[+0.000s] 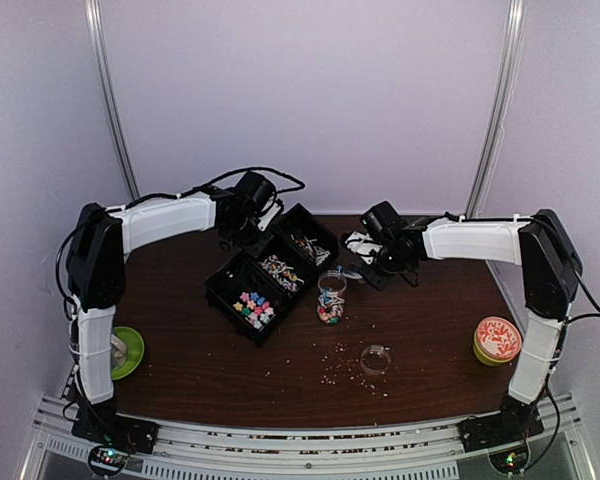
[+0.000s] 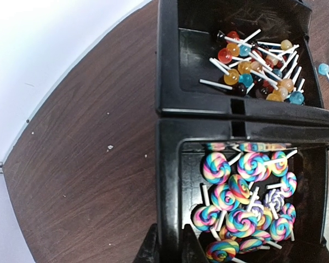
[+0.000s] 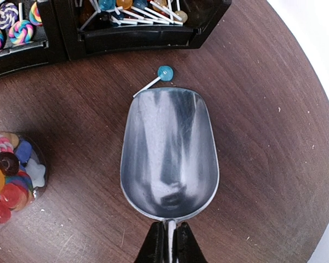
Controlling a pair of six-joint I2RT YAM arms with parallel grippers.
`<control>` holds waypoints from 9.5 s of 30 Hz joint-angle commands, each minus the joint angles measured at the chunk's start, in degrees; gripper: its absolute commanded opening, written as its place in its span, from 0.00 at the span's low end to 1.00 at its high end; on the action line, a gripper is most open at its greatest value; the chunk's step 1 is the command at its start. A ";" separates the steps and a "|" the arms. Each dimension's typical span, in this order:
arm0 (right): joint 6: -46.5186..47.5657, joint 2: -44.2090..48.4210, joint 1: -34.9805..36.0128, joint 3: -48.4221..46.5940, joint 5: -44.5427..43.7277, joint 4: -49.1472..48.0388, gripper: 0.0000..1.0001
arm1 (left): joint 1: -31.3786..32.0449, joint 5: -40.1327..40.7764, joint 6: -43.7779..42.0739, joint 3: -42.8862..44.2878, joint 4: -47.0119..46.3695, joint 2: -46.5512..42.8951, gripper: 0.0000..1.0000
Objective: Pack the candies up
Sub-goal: Adjust the fake candies in the storage box, then scoop the fake candies from the storage box.
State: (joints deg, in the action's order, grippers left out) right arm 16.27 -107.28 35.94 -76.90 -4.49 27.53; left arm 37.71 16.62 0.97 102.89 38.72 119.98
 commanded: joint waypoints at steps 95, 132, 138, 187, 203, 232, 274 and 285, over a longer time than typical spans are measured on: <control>-9.43 4.94 4.35 9.22 4.49 -9.34 0.00 | 3.63 -1.95 -2.99 3.52 5.74 -1.31 0.00; -10.78 13.58 5.72 17.75 0.27 -26.07 0.00 | 2.28 -1.38 -1.76 5.01 7.17 0.60 0.00; -10.89 12.56 5.72 16.40 0.37 -25.46 0.00 | 2.19 -2.24 -1.64 5.13 7.16 0.71 0.00; -8.41 25.02 4.30 7.90 4.49 -8.62 0.00 | -10.25 -23.95 8.92 -10.33 -1.17 -16.05 0.00; -4.68 36.01 9.19 11.61 14.16 -11.01 0.00 | -11.28 -39.60 13.53 -28.77 -12.55 -33.80 0.00; -1.68 34.07 19.08 3.86 8.72 1.12 0.00 | -12.45 -23.80 17.33 -44.78 -12.33 -37.79 0.00; -1.17 33.12 19.39 4.91 8.70 -0.46 0.00 | -14.69 -26.81 20.08 -43.56 -12.31 -22.54 0.26; -0.66 32.07 19.58 3.61 8.80 0.35 0.00 | -14.81 -27.20 19.29 -41.72 -11.66 -20.23 0.00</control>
State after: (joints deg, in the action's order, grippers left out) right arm 15.11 -74.91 55.05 -71.68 4.91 28.73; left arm 23.27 -9.65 20.05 59.68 27.51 99.55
